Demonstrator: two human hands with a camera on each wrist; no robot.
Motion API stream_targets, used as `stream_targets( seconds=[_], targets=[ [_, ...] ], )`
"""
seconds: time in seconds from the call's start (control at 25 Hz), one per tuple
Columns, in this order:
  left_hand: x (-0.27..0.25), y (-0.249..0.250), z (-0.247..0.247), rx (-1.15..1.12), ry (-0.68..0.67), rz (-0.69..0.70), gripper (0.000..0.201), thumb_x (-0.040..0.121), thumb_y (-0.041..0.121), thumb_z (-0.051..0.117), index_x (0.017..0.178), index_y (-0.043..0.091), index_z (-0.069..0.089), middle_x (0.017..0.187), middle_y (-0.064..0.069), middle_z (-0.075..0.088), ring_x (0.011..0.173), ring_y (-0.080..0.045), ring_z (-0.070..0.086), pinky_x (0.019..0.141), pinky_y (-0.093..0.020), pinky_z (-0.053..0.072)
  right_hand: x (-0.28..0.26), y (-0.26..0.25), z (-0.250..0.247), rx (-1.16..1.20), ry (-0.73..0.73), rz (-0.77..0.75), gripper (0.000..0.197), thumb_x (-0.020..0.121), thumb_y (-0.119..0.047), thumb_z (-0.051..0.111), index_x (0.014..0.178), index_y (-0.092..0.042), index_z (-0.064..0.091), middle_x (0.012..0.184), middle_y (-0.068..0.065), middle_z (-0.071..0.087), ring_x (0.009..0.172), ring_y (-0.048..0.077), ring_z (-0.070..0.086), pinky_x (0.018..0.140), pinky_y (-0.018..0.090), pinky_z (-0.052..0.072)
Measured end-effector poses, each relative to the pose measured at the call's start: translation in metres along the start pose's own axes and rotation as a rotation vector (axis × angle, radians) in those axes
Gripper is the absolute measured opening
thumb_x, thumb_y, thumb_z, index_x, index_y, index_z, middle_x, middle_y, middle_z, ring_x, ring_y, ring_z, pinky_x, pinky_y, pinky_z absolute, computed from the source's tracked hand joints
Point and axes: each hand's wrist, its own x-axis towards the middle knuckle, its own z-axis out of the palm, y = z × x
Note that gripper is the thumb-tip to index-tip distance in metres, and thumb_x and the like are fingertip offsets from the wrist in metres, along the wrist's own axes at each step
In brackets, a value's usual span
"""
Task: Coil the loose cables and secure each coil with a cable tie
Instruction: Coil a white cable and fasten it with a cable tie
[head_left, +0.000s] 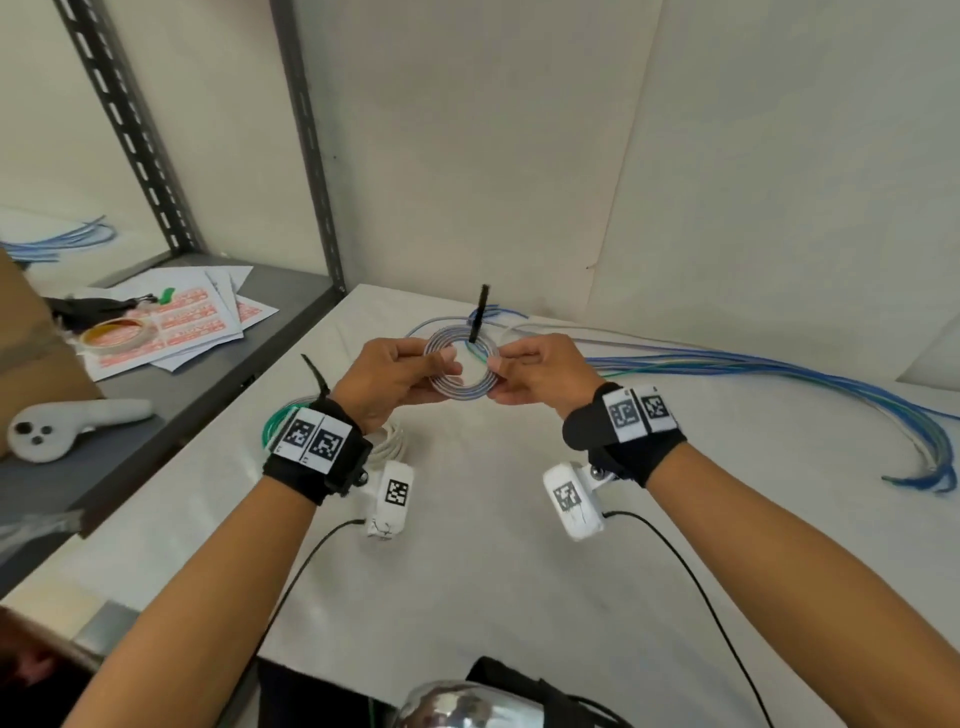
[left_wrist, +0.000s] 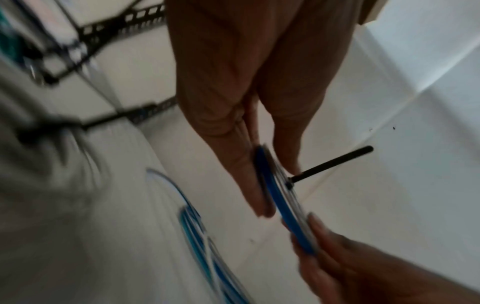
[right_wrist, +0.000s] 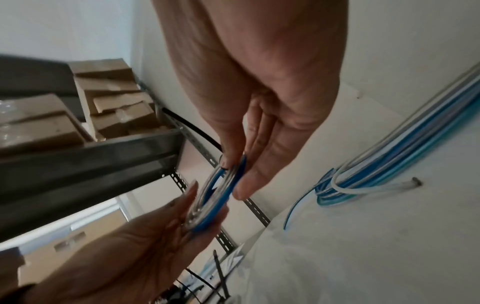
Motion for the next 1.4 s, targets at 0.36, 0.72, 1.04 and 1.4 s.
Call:
stream_targets(
  seconds=[0.36, 0.72, 1.04, 1.4],
  targets=[
    [-0.006, -0.005, -0.049, 0.977, -0.15, -0.162, 0.01, 0.086, 0.025, 0.079, 0.091, 0.016, 0.08, 0.082, -0.003, 0.077, 0.072, -0.015, 0.074, 0.074, -0.028, 0.061, 0.019, 0.036, 0.049, -0.373, -0.311, 0.215, 0.011, 0.09, -0.008, 0.074, 0.096, 0.0, 0.069, 0.067, 0.011, 0.073, 0.058, 0.021, 0.072, 0.07, 0.033, 0.064],
    [-0.018, -0.002, 0.01, 1.266, -0.228, -0.128, 0.006, 0.083, 0.018, 0.069, 0.08, 0.019, 0.074, 0.071, 0.001, 0.074, 0.072, -0.013, 0.071, 0.078, -0.031, 0.06, 0.016, 0.051, 0.051, -0.544, -0.151, 0.206, 0.016, 0.084, -0.005, 0.078, 0.079, -0.012, 0.065, 0.066, 0.009, 0.073, 0.054, 0.02, 0.072, 0.058, 0.026, 0.058],
    [0.031, -0.017, 0.084, 1.025, -0.142, -0.036, 0.017, 0.097, 0.021, 0.058, 0.102, 0.009, 0.067, 0.085, -0.008, 0.077, 0.071, -0.019, 0.076, 0.069, -0.027, 0.059, 0.021, 0.038, -0.028, -0.65, 0.079, 0.199, 0.01, 0.088, -0.011, 0.075, 0.082, -0.01, 0.068, 0.083, 0.013, 0.073, 0.07, 0.025, 0.07, 0.077, 0.039, 0.063],
    [0.123, -0.046, 0.124, 1.221, 0.057, -0.149, 0.062, 0.102, 0.026, 0.055, 0.149, -0.006, 0.03, 0.158, -0.023, 0.03, 0.141, -0.036, 0.04, 0.111, -0.039, 0.036, 0.015, 0.063, -0.107, -0.654, 0.202, 0.234, 0.022, 0.087, -0.024, 0.078, 0.071, -0.018, 0.064, 0.093, 0.018, 0.075, 0.085, 0.035, 0.075, 0.081, 0.046, 0.062]
  ],
)
